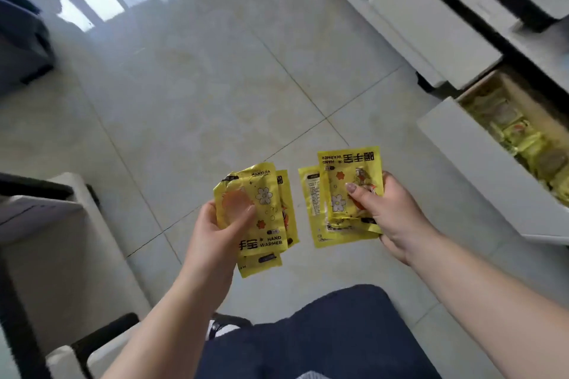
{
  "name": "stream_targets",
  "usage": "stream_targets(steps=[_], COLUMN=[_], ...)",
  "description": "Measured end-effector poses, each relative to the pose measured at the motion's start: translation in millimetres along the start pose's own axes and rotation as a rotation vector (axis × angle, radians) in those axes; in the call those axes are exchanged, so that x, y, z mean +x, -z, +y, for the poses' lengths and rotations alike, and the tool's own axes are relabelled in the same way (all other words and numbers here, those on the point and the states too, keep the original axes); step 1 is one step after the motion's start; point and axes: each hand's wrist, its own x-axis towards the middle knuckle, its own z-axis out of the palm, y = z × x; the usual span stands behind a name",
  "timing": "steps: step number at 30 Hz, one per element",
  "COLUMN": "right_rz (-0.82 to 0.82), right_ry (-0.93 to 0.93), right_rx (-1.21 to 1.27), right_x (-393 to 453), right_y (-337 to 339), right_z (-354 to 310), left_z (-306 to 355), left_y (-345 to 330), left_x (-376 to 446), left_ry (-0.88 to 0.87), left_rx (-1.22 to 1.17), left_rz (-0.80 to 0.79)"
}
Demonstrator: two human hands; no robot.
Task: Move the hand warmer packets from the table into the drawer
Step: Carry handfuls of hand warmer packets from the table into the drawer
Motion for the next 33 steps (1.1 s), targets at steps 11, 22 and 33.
stream_targets(steps=[11,22,33], right_rz=[0.467,0.685,0.772], right_ry=[-0.090,-0.214,-0.286], right_rx=[0.291,0.371,0.486], right_x=[-17,-23,71], right_y=[344,467,533], right_z=[37,55,35], left_z=[-72,-93,-95], left_y=[-347,-503,-641], left_x=[-30,-30,77], left_ry=[0.096,0.147,0.221], left_rx=[0.298,0.445,0.648], left_rz=[-0.328,-0.503,-0.624])
